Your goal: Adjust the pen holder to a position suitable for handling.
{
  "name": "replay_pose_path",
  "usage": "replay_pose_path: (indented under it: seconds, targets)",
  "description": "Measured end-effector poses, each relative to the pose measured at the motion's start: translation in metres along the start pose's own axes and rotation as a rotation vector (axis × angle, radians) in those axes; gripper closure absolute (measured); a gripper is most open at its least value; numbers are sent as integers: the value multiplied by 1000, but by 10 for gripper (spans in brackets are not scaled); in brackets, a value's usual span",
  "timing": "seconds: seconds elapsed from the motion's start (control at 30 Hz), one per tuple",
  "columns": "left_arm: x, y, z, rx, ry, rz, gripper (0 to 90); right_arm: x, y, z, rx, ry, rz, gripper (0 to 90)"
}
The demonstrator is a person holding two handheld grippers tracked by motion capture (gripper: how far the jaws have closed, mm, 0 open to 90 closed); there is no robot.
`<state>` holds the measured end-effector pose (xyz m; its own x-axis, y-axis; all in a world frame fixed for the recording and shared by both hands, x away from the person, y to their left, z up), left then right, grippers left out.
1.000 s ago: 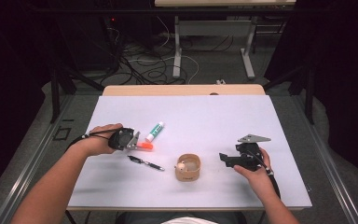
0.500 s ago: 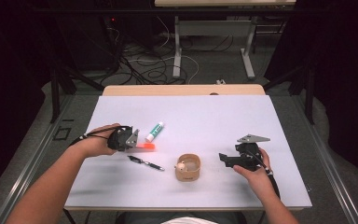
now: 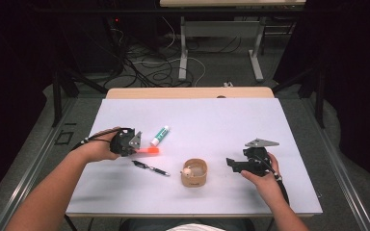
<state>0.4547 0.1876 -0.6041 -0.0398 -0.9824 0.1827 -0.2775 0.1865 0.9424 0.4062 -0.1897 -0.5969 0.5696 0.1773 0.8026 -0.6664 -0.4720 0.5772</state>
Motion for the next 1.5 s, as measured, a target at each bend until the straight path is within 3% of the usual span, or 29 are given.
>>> replay_pose_path:
  seconds: [0.3,0.5,0.7,0.83,1.0,1.13,1.27,1.5]
  targets:
    - [0,-6,-1,-3,4,-46,763,0,0,1,-2,3,3,185]
    - [-4,-14,1,4,-18,-118,748,1,1,1,-2,2,6,185]
    - [-3,-13,0,10,-14,-102,763,1,1,1,-5,1,6,185]
    - [-3,-6,-3,16,12,-68,764,1,1,1,-3,-3,6,185]
    - [2,5,-6,12,90,6,763,2,2,1,-2,-5,8,186]
    - [10,11,-8,-6,189,85,763,2,2,1,-5,-4,11,186]
    - [18,16,-12,5,276,145,762,2,2,1,-1,-9,11,186]
    - [30,26,-18,13,395,223,763,3,3,1,-4,-4,13,187]
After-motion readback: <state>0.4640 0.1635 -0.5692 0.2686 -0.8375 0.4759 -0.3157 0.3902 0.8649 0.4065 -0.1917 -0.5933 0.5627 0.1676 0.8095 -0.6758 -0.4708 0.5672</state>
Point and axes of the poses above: each handheld gripper's, and its own axes: y roughly backward along the jaws, x roughly out of its top, z roughly to its right, the point moved 10 cm from there along -y, roughly forward along the jaws, and after that the axes turned 3 degrees about z, right-handed, at the moved point
